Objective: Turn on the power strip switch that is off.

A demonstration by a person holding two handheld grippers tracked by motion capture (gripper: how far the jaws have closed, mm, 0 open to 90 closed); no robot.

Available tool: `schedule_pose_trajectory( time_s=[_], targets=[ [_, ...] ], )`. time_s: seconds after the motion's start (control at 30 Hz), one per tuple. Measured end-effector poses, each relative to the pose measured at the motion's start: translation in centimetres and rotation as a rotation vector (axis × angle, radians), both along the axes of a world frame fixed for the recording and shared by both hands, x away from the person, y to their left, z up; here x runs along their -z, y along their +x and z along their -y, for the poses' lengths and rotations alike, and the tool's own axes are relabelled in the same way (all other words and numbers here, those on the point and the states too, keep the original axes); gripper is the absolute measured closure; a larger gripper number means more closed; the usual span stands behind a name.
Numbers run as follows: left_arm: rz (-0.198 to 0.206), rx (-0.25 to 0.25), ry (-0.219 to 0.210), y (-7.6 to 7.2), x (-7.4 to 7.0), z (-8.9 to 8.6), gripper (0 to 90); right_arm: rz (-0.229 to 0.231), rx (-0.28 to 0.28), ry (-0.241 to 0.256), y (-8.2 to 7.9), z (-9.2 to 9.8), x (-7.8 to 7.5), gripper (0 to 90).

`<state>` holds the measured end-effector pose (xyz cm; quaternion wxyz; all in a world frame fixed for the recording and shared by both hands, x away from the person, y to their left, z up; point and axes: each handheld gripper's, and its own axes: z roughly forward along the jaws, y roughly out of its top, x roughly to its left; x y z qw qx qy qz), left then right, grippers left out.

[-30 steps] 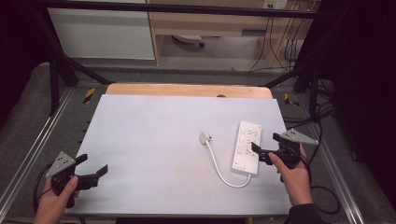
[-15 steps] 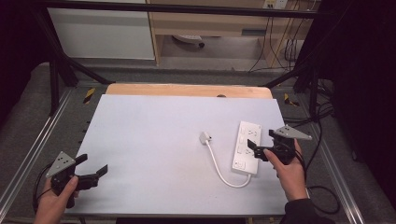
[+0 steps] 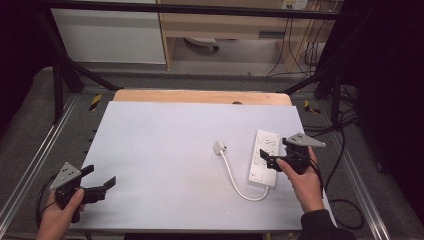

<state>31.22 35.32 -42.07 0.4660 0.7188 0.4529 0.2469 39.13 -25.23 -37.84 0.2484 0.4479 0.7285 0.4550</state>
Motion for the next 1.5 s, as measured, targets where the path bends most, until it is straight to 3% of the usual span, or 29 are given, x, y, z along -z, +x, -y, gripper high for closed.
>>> schedule_pose_trajectory(
  time_s=[0.67, 1.5],
  targets=[
    [-0.001, 0.003, 0.003, 0.0, 0.0, 0.0, 6.0, -0.014, -0.008, -0.020, 0.5, -0.8, 0.3, 4.6],
    [-0.008, 0.003, 0.006, 0.0, 0.1, 0.0, 6.0, -0.070, -0.036, -0.053, 1.4, -1.8, 1.6, 7.9]
  ],
)
